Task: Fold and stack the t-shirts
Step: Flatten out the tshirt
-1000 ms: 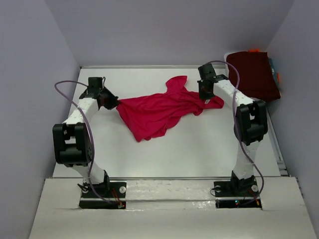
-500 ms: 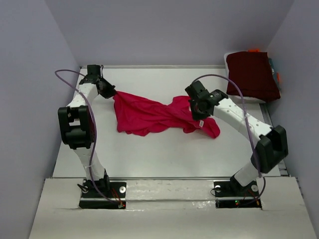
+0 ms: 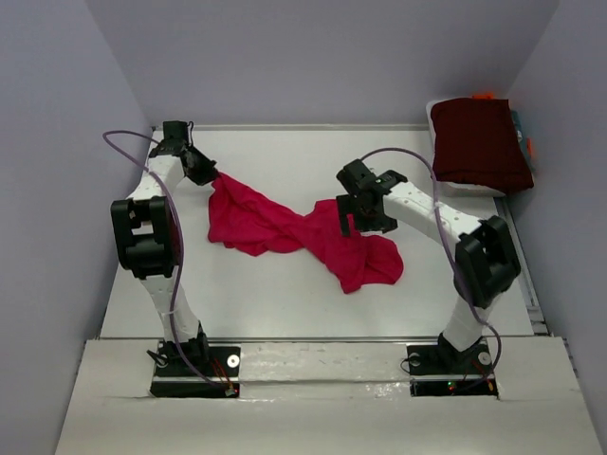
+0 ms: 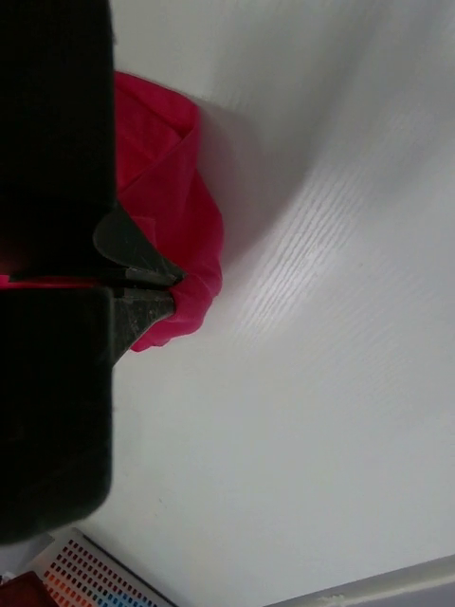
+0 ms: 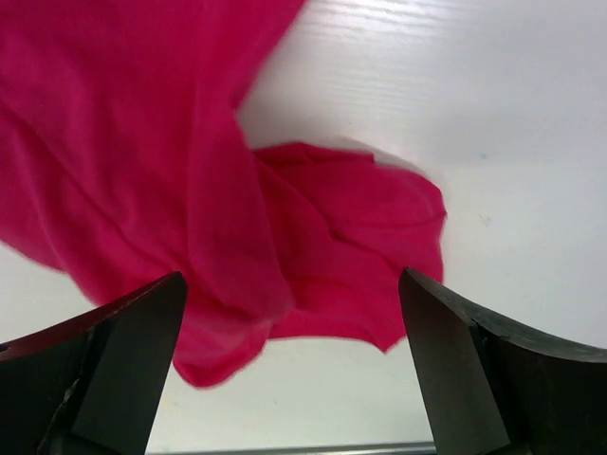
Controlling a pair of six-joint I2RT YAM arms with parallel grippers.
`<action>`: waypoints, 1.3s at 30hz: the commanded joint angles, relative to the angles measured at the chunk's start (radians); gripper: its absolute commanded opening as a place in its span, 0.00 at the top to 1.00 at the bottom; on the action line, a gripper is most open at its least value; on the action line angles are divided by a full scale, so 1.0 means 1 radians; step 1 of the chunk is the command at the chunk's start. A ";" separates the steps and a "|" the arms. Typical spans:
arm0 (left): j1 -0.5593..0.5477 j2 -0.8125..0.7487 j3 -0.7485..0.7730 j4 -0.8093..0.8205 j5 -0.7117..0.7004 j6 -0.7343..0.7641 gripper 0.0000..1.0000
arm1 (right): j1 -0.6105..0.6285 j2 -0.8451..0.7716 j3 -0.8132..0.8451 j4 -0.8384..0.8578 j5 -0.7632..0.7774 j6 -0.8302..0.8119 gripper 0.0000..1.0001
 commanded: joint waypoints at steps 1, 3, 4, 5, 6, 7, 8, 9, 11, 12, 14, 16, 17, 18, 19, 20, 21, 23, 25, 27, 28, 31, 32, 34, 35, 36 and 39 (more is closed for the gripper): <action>0.001 -0.100 -0.056 0.007 0.009 0.029 0.94 | -0.013 0.134 0.138 0.075 0.005 0.004 0.01; 0.001 -0.112 -0.071 0.016 0.018 0.028 0.94 | -0.029 0.182 0.205 0.090 0.011 0.008 0.08; 0.001 -0.117 -0.074 0.017 0.020 0.029 0.94 | -0.029 0.204 0.222 0.098 0.020 0.008 0.10; 0.001 -0.121 -0.077 0.016 0.020 0.032 0.94 | -0.047 0.237 0.238 0.107 0.030 0.012 0.13; 0.001 -0.123 -0.079 0.014 0.021 0.035 0.94 | -0.075 0.254 0.273 0.114 0.025 0.014 0.16; 0.001 -0.124 -0.080 0.013 0.020 0.040 0.94 | -0.093 0.271 0.290 0.121 0.019 0.017 0.17; 0.010 -0.127 -0.084 0.011 0.020 0.043 0.94 | -0.128 0.297 0.302 0.127 0.011 0.021 0.21; 0.011 -0.132 -0.085 0.013 0.020 0.045 0.94 | -0.147 0.311 0.331 0.131 0.004 0.020 0.23; 0.011 -0.135 -0.090 0.014 0.020 0.048 0.94 | -0.177 0.348 0.363 0.127 -0.006 0.020 0.24; 0.011 -0.135 -0.091 0.014 0.021 0.048 0.94 | -0.190 0.359 0.377 0.128 -0.004 0.018 0.25; 0.011 -0.137 -0.093 0.014 0.021 0.049 0.94 | -0.222 0.379 0.414 0.131 -0.010 0.012 0.26; 0.011 -0.138 -0.093 0.017 0.024 0.049 0.94 | -0.240 0.417 0.454 0.122 -0.035 0.008 0.28; 0.011 -0.138 -0.094 0.016 0.024 0.049 0.94 | -0.240 0.431 0.468 0.119 -0.041 0.005 0.28; 0.011 -0.140 -0.093 0.014 0.023 0.052 0.94 | -0.240 0.457 0.479 0.110 -0.050 -0.002 0.28; 0.011 -0.140 -0.091 0.014 0.024 0.054 0.94 | -0.240 0.468 0.488 0.108 -0.059 -0.005 0.28; 0.011 -0.140 -0.090 0.013 0.021 0.055 0.94 | -0.240 0.475 0.491 0.113 -0.085 -0.006 0.28; 0.011 -0.140 -0.091 0.011 0.018 0.055 0.94 | -0.240 0.483 0.492 0.115 -0.094 -0.009 0.29; 0.011 -0.140 -0.091 0.010 0.018 0.055 0.94 | -0.240 0.492 0.488 0.116 -0.110 -0.006 0.31; 0.011 -0.138 -0.090 0.010 0.018 0.055 0.94 | -0.240 0.478 0.456 0.137 -0.147 -0.008 0.31; 0.011 -0.137 -0.091 0.011 0.017 0.054 0.94 | -0.240 0.469 0.437 0.148 -0.154 -0.012 0.31; 0.011 -0.134 -0.090 0.011 0.018 0.054 0.94 | -0.240 0.469 0.434 0.136 -0.145 -0.011 0.31; 0.011 -0.132 -0.091 0.014 0.018 0.051 0.94 | -0.240 0.455 0.411 0.134 -0.131 -0.017 0.31; 0.011 -0.131 -0.091 0.016 0.018 0.051 0.94 | -0.240 0.455 0.399 0.144 -0.131 -0.017 0.31; 0.011 -0.129 -0.090 0.014 0.018 0.051 0.94 | -0.240 0.449 0.376 0.164 -0.147 -0.017 0.35; 0.011 -0.129 -0.088 0.016 0.018 0.051 0.94 | -0.240 0.463 0.376 0.162 -0.148 -0.014 0.37; 0.011 -0.129 -0.088 0.014 0.017 0.051 0.94 | -0.240 0.472 0.376 0.162 -0.151 -0.014 0.39; 0.011 -0.129 -0.090 0.014 0.017 0.052 0.94 | -0.240 0.491 0.365 0.168 -0.179 -0.011 0.47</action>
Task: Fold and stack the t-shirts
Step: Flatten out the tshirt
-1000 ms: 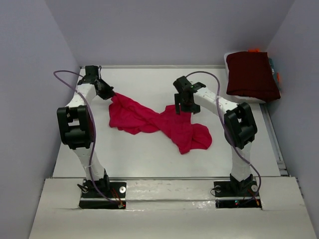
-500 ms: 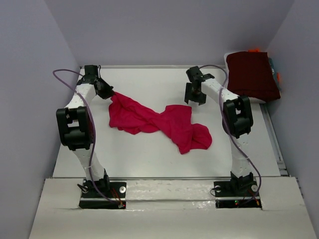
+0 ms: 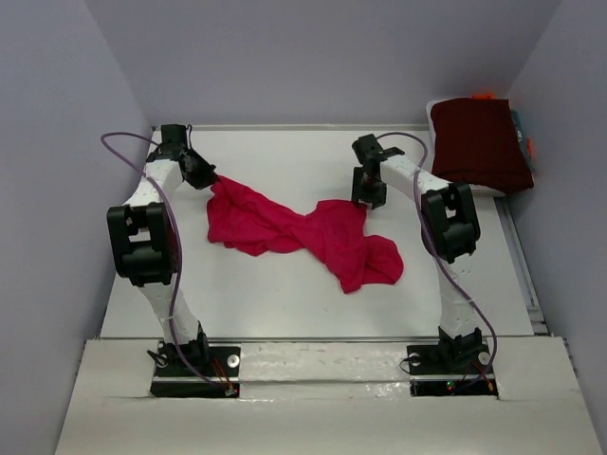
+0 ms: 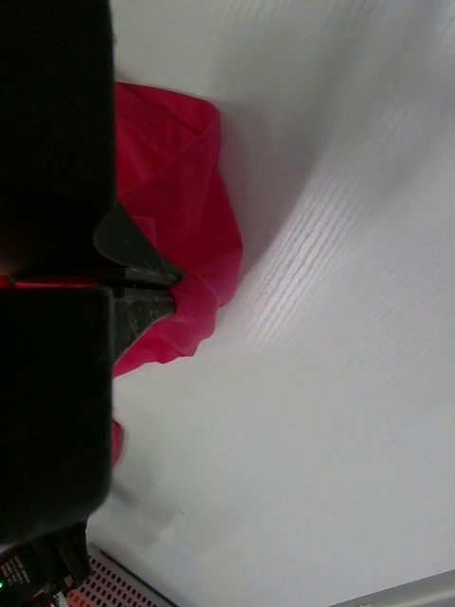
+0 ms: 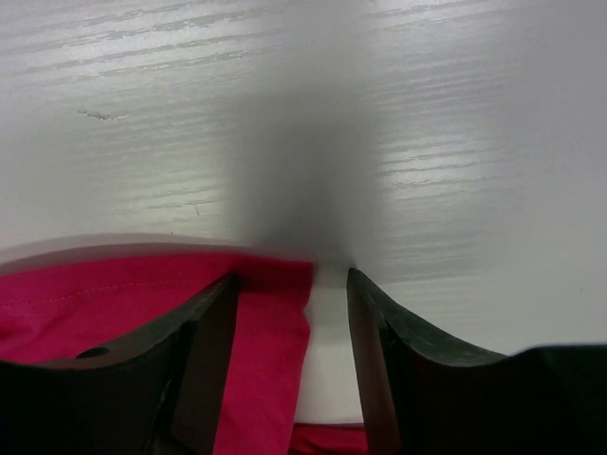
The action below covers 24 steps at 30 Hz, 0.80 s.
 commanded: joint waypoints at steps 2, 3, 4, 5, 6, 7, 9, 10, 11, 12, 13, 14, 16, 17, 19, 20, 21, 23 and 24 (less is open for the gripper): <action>0.009 -0.056 -0.007 0.010 0.005 0.012 0.94 | 0.004 -0.005 -0.032 0.050 -0.054 0.003 0.51; 0.009 -0.055 -0.007 0.010 0.005 0.013 0.94 | 0.004 -0.002 -0.029 0.050 -0.058 0.004 0.54; 0.009 -0.053 -0.008 0.010 0.004 0.013 0.94 | 0.004 0.002 -0.030 0.050 -0.058 0.004 0.56; 0.009 -0.053 -0.008 0.010 0.004 0.013 0.94 | 0.004 0.005 -0.026 0.047 -0.061 0.004 0.59; 0.009 -0.053 -0.011 0.012 0.005 0.013 0.94 | 0.004 0.007 -0.024 0.044 -0.063 0.004 0.65; 0.009 -0.053 -0.011 0.015 0.004 0.013 0.94 | 0.004 0.007 -0.024 0.042 -0.069 0.004 0.68; 0.019 -0.050 -0.013 0.014 0.005 0.013 0.94 | 0.004 0.005 -0.027 0.045 -0.083 0.006 0.77; 0.019 -0.050 -0.014 0.017 0.005 0.012 0.94 | 0.004 0.004 -0.030 0.045 -0.086 0.004 0.81; 0.019 -0.049 -0.014 0.017 0.005 0.012 0.94 | 0.004 0.002 -0.029 0.044 -0.084 0.004 0.85; 0.019 -0.048 -0.013 0.015 0.007 0.013 0.94 | 0.004 0.004 -0.027 0.039 -0.078 0.004 0.93; 0.019 -0.048 -0.013 0.015 0.010 0.016 0.94 | 0.004 0.001 -0.024 0.039 -0.075 0.000 0.93; 0.019 -0.050 -0.013 0.017 0.010 0.020 0.94 | 0.004 -0.004 -0.024 0.037 -0.074 -0.002 0.93; 0.019 -0.052 -0.010 0.018 0.027 0.039 0.94 | 0.004 -0.027 -0.019 0.034 -0.065 -0.010 0.93; 0.019 -0.053 -0.002 0.018 0.036 0.050 0.94 | 0.004 -0.037 -0.010 0.033 -0.063 -0.013 0.93; 0.009 -0.062 0.027 0.004 0.041 0.095 0.94 | 0.004 -0.074 0.016 0.014 -0.049 -0.028 0.93; -0.001 -0.068 0.036 -0.005 0.031 0.107 0.94 | 0.004 -0.088 0.033 0.007 -0.043 -0.036 0.93; -0.001 -0.078 0.041 -0.009 0.016 0.116 0.94 | 0.004 -0.100 0.075 -0.019 -0.023 -0.042 0.93; -0.023 -0.127 0.041 -0.006 0.007 0.142 0.94 | 0.004 -0.142 0.121 -0.045 -0.005 -0.060 0.93; -0.023 -0.142 0.047 -0.006 -0.002 0.151 0.94 | 0.004 -0.162 0.152 -0.050 0.001 -0.066 0.93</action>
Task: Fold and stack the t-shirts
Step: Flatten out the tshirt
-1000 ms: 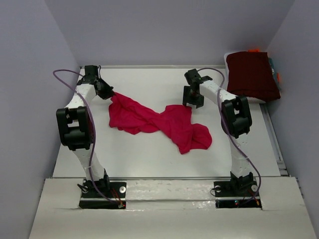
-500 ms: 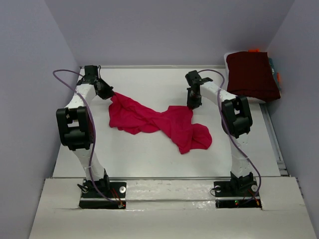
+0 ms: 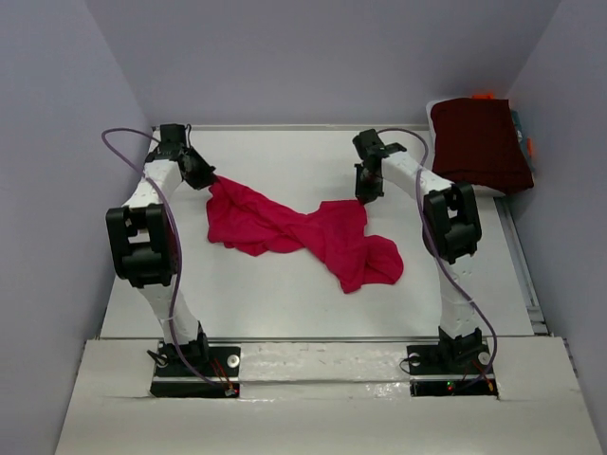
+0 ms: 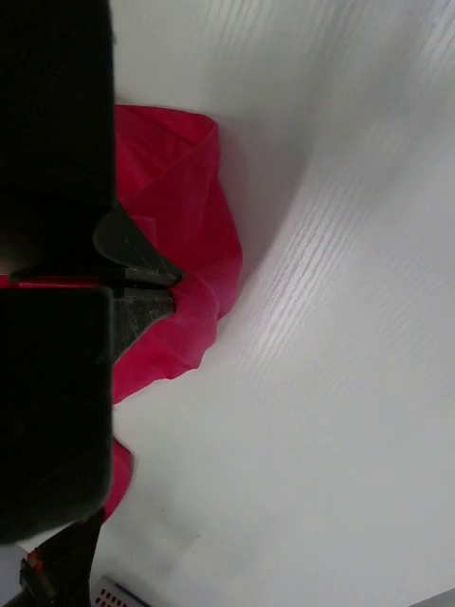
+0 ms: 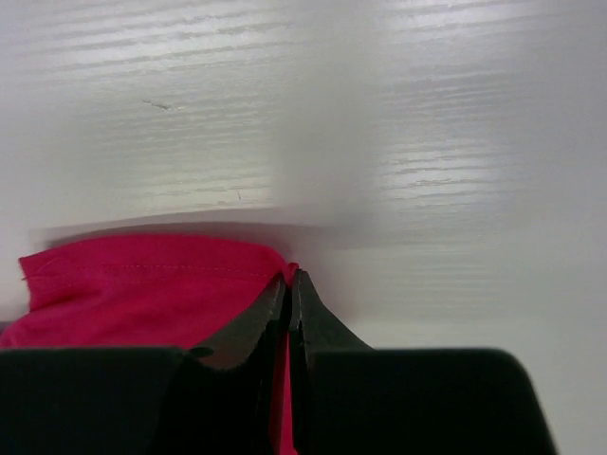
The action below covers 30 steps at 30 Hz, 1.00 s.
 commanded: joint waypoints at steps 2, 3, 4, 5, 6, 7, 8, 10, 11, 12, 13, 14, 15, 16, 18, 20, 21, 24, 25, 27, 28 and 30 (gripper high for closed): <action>-0.066 -0.176 0.059 -0.024 -0.049 0.104 0.94 | 0.006 -0.214 0.157 -0.053 0.057 -0.055 0.93; -0.080 -0.186 0.074 -0.035 -0.059 0.127 0.94 | 0.015 -0.239 0.166 -0.055 0.057 -0.058 0.93; -0.110 -0.210 0.082 -0.053 -0.081 0.139 0.94 | 0.016 -0.284 0.180 -0.059 0.057 -0.061 0.93; -0.126 -0.226 0.082 -0.061 -0.096 0.152 0.94 | 0.026 -0.308 0.186 -0.062 0.060 -0.064 0.93; -0.143 -0.261 0.074 -0.067 -0.128 0.156 0.94 | 0.026 -0.331 0.188 -0.065 0.061 -0.066 0.93; -0.156 -0.281 0.067 -0.067 -0.142 0.161 0.94 | 0.035 -0.358 0.182 -0.062 0.061 -0.070 0.93; -0.170 -0.304 0.044 -0.069 -0.158 0.163 0.94 | 0.036 -0.413 0.170 -0.056 0.060 -0.077 0.93; -0.195 -0.369 0.015 -0.078 -0.208 0.161 0.94 | 0.045 -0.473 0.134 -0.042 0.051 -0.081 0.93; -0.209 -0.396 -0.020 -0.080 -0.221 0.161 0.94 | 0.054 -0.504 0.090 -0.035 0.046 -0.084 0.93; -0.209 -0.422 -0.043 -0.080 -0.266 0.161 0.94 | 0.054 -0.567 0.064 -0.027 0.041 -0.084 0.93; -0.209 -0.478 -0.088 -0.080 -0.279 0.158 0.94 | 0.063 -0.601 0.009 -0.010 0.037 -0.090 0.93; -0.209 -0.509 -0.088 -0.078 -0.287 0.156 0.94 | 0.063 -0.631 0.008 0.000 0.026 -0.093 0.93; -0.209 -0.540 -0.138 -0.075 -0.294 0.156 0.94 | 0.063 -0.663 -0.043 0.010 0.017 -0.093 0.93; -0.218 -0.572 -0.162 -0.072 -0.314 0.153 0.94 | 0.063 -0.693 -0.065 0.014 0.011 -0.090 0.93; -0.218 -0.658 -0.224 -0.074 -0.334 0.150 0.94 | 0.072 -0.772 -0.119 0.017 0.000 -0.087 0.93; -0.218 -0.748 -0.272 -0.074 -0.363 0.153 0.94 | 0.081 -0.848 -0.146 0.019 -0.008 -0.081 0.93; -0.218 -0.773 -0.281 -0.077 -0.368 0.158 0.94 | 0.082 -0.871 -0.159 0.019 -0.008 -0.080 0.93; -0.218 -0.858 -0.289 -0.100 -0.392 0.179 0.94 | 0.082 -0.944 -0.179 0.014 -0.012 -0.089 0.93; -0.218 -0.891 -0.289 -0.109 -0.400 0.186 0.94 | 0.082 -0.960 -0.177 0.011 -0.021 -0.090 0.93; -0.227 -0.924 -0.285 -0.113 -0.408 0.213 0.94 | 0.082 -0.995 -0.170 0.008 -0.031 -0.100 0.93; -0.227 -0.956 -0.282 -0.121 -0.426 0.222 0.94 | 0.082 -1.004 -0.162 0.001 -0.029 -0.103 0.93; -0.227 -0.989 -0.275 -0.120 -0.441 0.242 0.94 | 0.082 -1.030 -0.136 0.002 -0.037 -0.113 0.93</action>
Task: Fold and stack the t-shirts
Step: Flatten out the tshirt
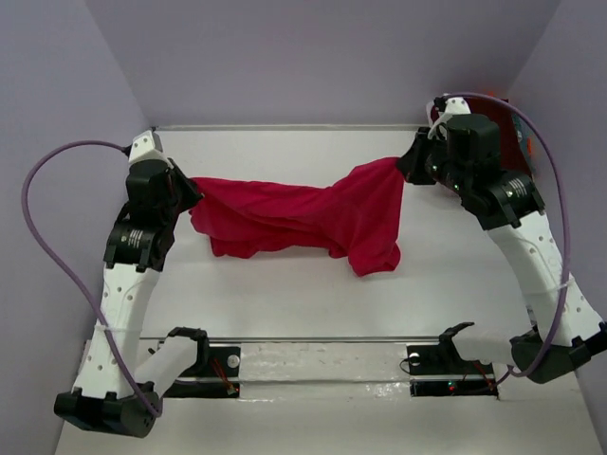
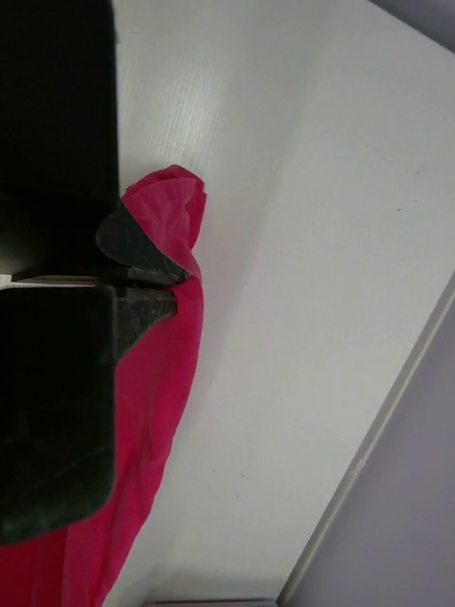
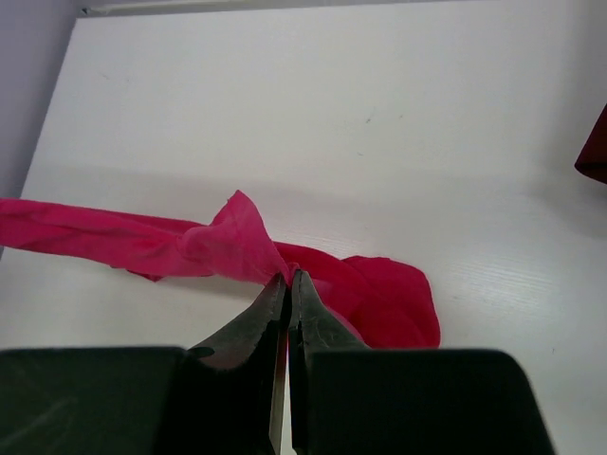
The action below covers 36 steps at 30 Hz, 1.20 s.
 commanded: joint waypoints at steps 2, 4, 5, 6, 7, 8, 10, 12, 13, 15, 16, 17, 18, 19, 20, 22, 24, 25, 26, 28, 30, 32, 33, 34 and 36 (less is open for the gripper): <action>-0.006 -0.123 0.022 0.021 -0.097 0.091 0.94 | 0.009 -0.087 0.085 0.027 -0.027 -0.039 0.93; -0.006 -0.148 0.041 0.021 -0.108 0.104 0.94 | 0.009 -0.094 0.119 0.021 -0.045 -0.044 0.93; -0.006 -0.169 0.059 0.016 -0.113 0.110 0.94 | 0.009 -0.099 0.147 0.018 -0.053 -0.047 0.93; -0.006 -0.181 0.067 0.015 -0.117 0.111 0.94 | 0.009 -0.105 0.161 0.017 -0.059 -0.047 0.93; -0.006 -0.207 0.073 0.016 -0.117 0.110 0.94 | 0.009 -0.119 0.171 0.020 -0.073 -0.048 0.93; -0.006 -0.224 0.077 0.021 -0.114 0.111 0.94 | 0.009 -0.130 0.179 0.021 -0.079 -0.050 0.93; -0.006 -0.249 0.087 0.028 -0.116 0.114 0.94 | 0.009 -0.145 0.205 0.021 -0.081 -0.054 0.93; -0.006 -0.276 0.103 0.032 -0.119 0.121 0.94 | 0.009 -0.163 0.239 0.018 -0.082 -0.064 0.93; -0.006 -0.277 0.108 0.032 -0.119 0.124 0.94 | 0.009 -0.166 0.251 0.017 -0.085 -0.067 0.93; -0.006 -0.290 0.117 0.039 -0.113 0.125 0.94 | 0.009 -0.173 0.283 0.015 -0.088 -0.071 0.93; -0.006 -0.295 0.117 0.045 -0.110 0.125 0.94 | 0.009 -0.179 0.283 0.015 -0.088 -0.074 0.93; -0.006 -0.304 0.119 0.056 -0.108 0.125 0.94 | 0.009 -0.185 0.291 0.029 -0.125 -0.080 0.93; -0.006 -0.309 0.125 0.064 -0.102 0.125 0.94 | 0.009 -0.189 0.297 0.032 -0.127 -0.080 0.93; -0.006 -0.312 0.130 0.068 -0.100 0.128 0.94 | 0.009 -0.191 0.305 0.032 -0.128 -0.082 0.93; -0.006 -0.309 0.151 0.071 -0.099 0.130 0.94 | 0.009 -0.194 0.322 0.030 -0.127 -0.084 0.93; -0.006 -0.303 0.181 0.067 -0.099 0.130 0.94 | 0.009 -0.196 0.339 0.030 -0.128 -0.087 0.93; -0.006 -0.295 0.214 0.065 -0.097 0.133 0.94 | 0.009 -0.202 0.357 0.032 -0.133 -0.090 0.93; -0.006 -0.298 0.222 0.070 -0.099 0.131 0.94 | 0.009 -0.205 0.365 0.030 -0.133 -0.096 0.93; -0.006 -0.301 0.229 0.074 -0.097 0.133 0.94 | 0.009 -0.208 0.378 0.030 -0.136 -0.096 0.93; -0.006 -0.307 0.234 0.085 -0.093 0.133 0.94 | 0.009 -0.216 0.391 0.033 -0.142 -0.099 0.93; -0.006 -0.315 0.237 0.094 -0.091 0.134 0.94 | 0.009 -0.220 0.420 0.032 -0.147 -0.103 0.93; -0.006 -0.324 0.236 0.104 -0.093 0.134 0.94 | 0.009 -0.219 0.440 0.029 -0.156 -0.107 0.93; -0.006 -0.326 0.234 0.105 -0.088 0.136 0.94 | 0.009 -0.220 0.449 0.029 -0.159 -0.111 0.93; -0.006 -0.333 0.234 0.113 -0.080 0.136 0.94 | 0.009 -0.220 0.463 0.030 -0.165 -0.113 0.93; -0.006 -0.344 0.226 0.124 -0.076 0.137 0.94 | 0.009 -0.229 0.466 0.043 -0.174 -0.120 0.93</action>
